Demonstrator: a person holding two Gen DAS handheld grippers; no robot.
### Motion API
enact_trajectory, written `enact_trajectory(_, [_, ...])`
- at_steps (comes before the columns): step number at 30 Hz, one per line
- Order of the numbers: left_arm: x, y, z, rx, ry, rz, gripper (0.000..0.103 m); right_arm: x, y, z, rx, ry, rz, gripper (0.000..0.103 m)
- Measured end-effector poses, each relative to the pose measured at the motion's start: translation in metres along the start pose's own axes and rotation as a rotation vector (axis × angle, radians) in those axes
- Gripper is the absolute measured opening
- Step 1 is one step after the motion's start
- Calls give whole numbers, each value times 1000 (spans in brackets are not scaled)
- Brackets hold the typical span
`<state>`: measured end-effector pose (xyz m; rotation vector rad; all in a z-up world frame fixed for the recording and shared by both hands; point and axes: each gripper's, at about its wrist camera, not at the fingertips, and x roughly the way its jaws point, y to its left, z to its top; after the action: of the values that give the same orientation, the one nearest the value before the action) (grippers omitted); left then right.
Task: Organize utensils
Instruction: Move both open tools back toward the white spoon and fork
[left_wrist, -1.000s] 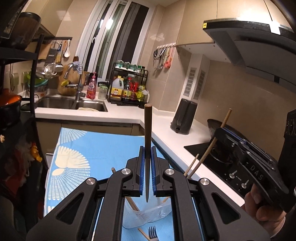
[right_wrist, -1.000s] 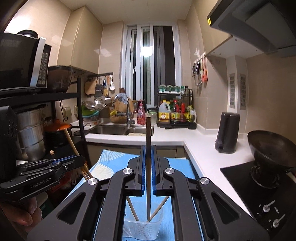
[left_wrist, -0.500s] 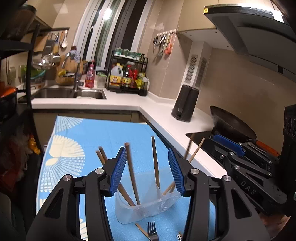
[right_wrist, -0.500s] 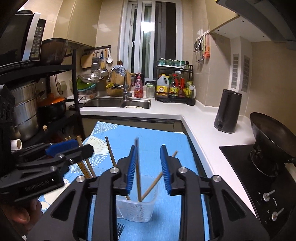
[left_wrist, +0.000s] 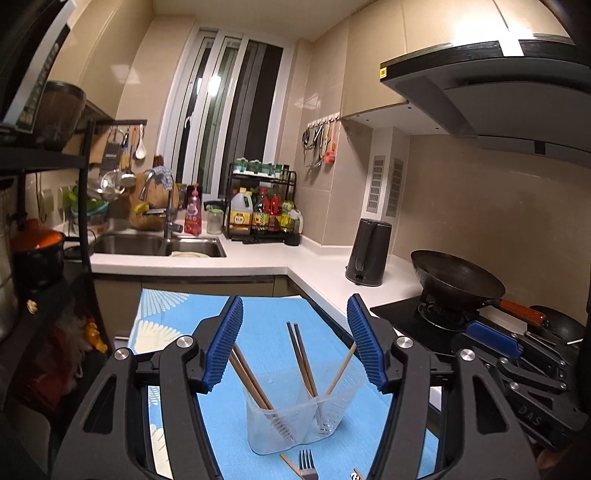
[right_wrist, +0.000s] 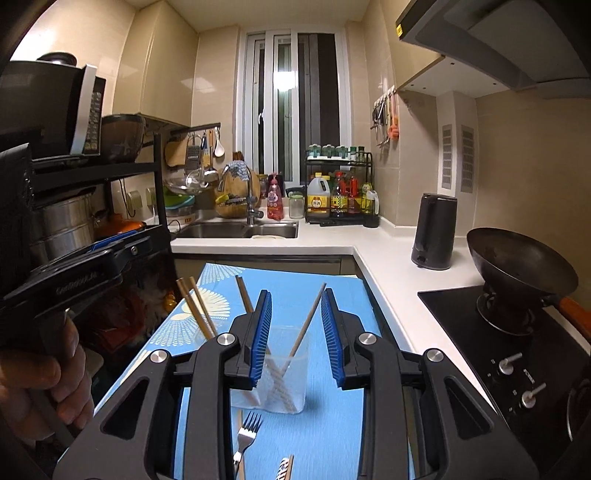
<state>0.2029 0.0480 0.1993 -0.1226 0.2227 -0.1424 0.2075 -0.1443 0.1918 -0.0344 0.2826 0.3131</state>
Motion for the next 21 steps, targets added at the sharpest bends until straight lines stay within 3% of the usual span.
enact_trajectory(9, [-57,-21,-32,84,-38,42,61,-62,-8,-47,36,-43,-33,29])
enact_trajectory(17, [-91,-22,-111,-1,114,30,60,-77,-21,-114,170,137,20,29])
enact_trajectory(21, [-93,-31,-163,-13,231,55,34,-74,-14,-166,230,245,61,20])
